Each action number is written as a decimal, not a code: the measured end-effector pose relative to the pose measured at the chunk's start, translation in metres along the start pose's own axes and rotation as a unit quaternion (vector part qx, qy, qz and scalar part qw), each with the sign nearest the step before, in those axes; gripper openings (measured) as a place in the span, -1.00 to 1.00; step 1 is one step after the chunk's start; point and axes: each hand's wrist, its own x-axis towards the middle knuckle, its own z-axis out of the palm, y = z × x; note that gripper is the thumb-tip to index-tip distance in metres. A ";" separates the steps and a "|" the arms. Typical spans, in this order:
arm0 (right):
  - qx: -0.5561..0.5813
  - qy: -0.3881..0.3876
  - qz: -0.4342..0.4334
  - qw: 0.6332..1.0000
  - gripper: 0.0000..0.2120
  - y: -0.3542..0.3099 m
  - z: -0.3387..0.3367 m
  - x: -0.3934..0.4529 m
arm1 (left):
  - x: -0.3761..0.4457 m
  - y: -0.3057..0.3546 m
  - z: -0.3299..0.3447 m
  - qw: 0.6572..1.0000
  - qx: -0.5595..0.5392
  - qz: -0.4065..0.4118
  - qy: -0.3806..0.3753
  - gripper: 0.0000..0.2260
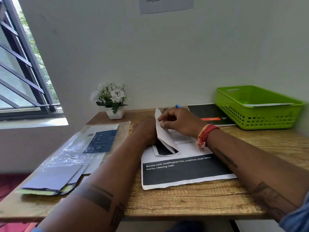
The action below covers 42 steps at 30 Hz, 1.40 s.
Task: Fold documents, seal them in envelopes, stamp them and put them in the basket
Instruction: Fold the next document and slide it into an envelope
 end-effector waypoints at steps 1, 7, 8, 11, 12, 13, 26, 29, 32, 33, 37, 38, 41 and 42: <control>-0.023 -0.024 -0.006 0.999 -0.73 0.001 -0.001 0.000 | 0.002 -0.003 0.000 1.000 -0.025 -0.002 0.004 -0.85; -0.111 -0.105 -0.022 0.988 -0.61 0.006 -0.008 -0.001 | -0.003 -0.013 -0.007 0.998 -0.049 -0.041 -0.007 -0.79; -0.126 -0.114 -0.029 0.985 -0.61 0.006 -0.008 -0.002 | -0.002 -0.013 -0.005 0.998 -0.049 -0.034 -0.008 -0.82; -0.180 -0.135 -0.062 0.972 -0.64 0.007 -0.005 -0.001 | 0.001 -0.019 -0.004 0.988 -0.139 -0.059 0.025 -0.85; -0.191 -0.141 -0.069 0.969 -0.66 0.006 -0.005 -0.001 | 0.002 -0.022 -0.004 0.977 -0.187 -0.093 0.052 -0.79; -0.200 -0.146 -0.073 0.966 -0.69 0.006 -0.005 -0.001 | 0.002 -0.024 -0.004 0.962 -0.224 -0.138 0.071 -0.72; -0.229 -0.153 -0.075 0.958 -0.75 0.003 -0.005 -0.001 | 0.003 -0.017 0.009 0.984 -0.114 -0.121 0.059 -0.55; -0.207 -0.134 -0.060 0.967 -0.79 0.005 -0.004 -0.001 | 0.001 -0.008 0.008 0.990 -0.098 -0.076 0.068 -0.69; -0.128 -0.082 -0.029 0.988 -0.86 0.005 -0.004 -0.003 | 0.006 -0.005 0.013 0.992 -0.114 -0.053 0.027 -0.60; -0.109 -0.057 -0.024 0.992 -0.87 0.005 -0.003 -0.003 | 0.009 -0.006 0.016 0.992 -0.110 -0.055 0.020 -0.55; -0.149 0.003 0.003 0.989 -0.78 0.007 0.003 -0.002 | 0.017 -0.012 0.024 0.992 -0.110 -0.058 0.024 -0.50; -0.172 0.002 0.015 0.985 -0.75 0.008 0.005 -0.002 | 0.017 -0.012 0.023 0.992 -0.112 -0.057 0.023 -0.50; -0.234 -0.017 0.037 0.971 -0.72 0.007 0.009 0.003 | 0.014 -0.009 0.020 0.993 -0.104 -0.055 0.022 -0.61; -0.247 -0.032 0.041 0.968 -0.72 0.004 0.008 0.004 | 0.014 -0.009 0.021 0.993 -0.100 -0.054 0.027 -0.65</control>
